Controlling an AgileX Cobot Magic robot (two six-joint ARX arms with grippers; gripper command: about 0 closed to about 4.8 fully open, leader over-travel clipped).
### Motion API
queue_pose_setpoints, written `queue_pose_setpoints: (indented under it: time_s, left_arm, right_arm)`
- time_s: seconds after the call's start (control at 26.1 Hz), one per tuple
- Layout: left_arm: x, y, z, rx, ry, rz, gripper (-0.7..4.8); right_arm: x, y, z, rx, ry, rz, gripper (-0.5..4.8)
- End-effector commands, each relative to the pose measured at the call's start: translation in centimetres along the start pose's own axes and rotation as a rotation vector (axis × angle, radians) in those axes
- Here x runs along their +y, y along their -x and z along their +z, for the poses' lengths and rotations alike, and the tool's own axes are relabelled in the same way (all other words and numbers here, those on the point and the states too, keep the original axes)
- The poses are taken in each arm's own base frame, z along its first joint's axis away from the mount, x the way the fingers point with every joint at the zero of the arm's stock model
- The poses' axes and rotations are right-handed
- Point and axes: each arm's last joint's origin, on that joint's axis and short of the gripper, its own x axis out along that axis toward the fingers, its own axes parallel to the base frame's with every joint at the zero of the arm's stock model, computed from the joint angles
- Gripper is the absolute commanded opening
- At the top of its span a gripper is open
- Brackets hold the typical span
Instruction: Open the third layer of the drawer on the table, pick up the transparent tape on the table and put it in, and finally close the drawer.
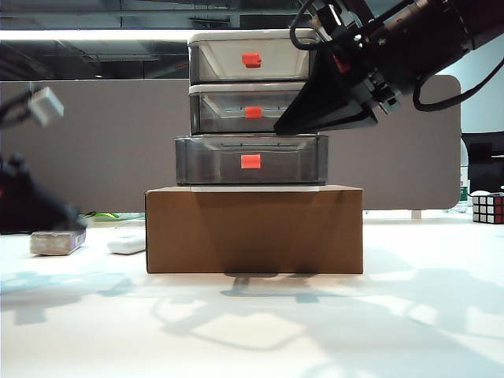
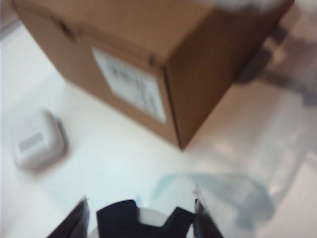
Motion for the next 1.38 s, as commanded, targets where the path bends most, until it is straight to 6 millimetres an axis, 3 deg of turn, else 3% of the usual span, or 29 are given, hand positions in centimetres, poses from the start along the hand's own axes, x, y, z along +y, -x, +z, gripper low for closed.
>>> queue_pose_setpoints:
  time_s: [0.04,0.12,0.35,0.61,0.92,1.38]
  left_arm:
    - [-1.6,0.6,3.4,-0.095,-0.052,-0.016,1.69]
    - [-2.9,1.1,5.6,-0.160,-0.095,-0.015,1.69]
    - [-6.0,1.8,9.1,-0.276,-0.216,-0.038,1.69]
    - [-8.0,0.4,12.6,-0.298,-0.273,-0.048,1.69]
    - [-7.6,-2.4,13.0,-0.258,-0.265,-0.081,1.69]
    - [-7.5,-3.1,13.1,-0.296,-0.310,-0.079,1.69]
  right_arm:
    - [0.0,0.1,0.3,-0.016,0.002,0.006,-0.05]
    - [0.1,0.1,0.3,-0.018,0.002,0.026,-0.05]
    - [0.1,0.1,0.3,-0.018,0.002,0.027,-0.05]
    - [0.2,0.1,0.3,-0.022,0.003,0.050,-0.05]
    - [0.2,0.1,0.3,-0.021,0.003,0.049,-0.05]
    - [0.2,0.1,0.3,-0.018,0.002,0.050,-0.05]
